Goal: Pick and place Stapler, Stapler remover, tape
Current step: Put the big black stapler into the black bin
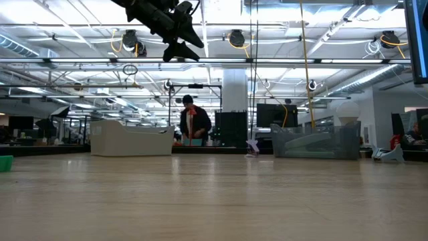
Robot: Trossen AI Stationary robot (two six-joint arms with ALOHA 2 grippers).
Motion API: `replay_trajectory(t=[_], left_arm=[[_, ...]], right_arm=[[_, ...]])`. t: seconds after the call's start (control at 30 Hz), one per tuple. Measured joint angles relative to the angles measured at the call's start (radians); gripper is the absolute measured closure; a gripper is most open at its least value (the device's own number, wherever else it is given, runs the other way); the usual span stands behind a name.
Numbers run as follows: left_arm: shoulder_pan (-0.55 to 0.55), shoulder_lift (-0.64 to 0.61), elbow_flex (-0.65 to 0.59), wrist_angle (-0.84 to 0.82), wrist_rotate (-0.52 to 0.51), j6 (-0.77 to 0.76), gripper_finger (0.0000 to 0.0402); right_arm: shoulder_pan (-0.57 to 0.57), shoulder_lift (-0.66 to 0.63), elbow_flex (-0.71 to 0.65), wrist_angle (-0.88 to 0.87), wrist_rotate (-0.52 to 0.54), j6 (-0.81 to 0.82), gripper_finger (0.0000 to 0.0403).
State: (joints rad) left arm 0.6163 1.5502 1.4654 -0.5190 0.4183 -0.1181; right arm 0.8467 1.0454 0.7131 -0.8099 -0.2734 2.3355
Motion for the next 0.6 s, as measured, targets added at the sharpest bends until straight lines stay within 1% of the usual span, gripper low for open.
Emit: replay_trajectory(t=[0.17, 0.37, 0.6], left_arm=[[0.000, 0.000, 0.000, -0.001, 0.000, 0.002, 0.0192], [0.000, 0.000, 0.000, -0.001, 0.001, 0.002, 0.0192], [-0.001, 0.000, 0.000, -0.001, 0.002, 0.000, 0.0192]], right_arm=[[0.000, 0.000, -0.044, 0.014, 0.008, 0.036, 0.0213], [0.000, 0.000, -0.155, 0.150, 0.008, 0.053, 0.0215], [-0.001, 0.000, -0.266, 0.263, 0.009, 0.055, 0.0217]])
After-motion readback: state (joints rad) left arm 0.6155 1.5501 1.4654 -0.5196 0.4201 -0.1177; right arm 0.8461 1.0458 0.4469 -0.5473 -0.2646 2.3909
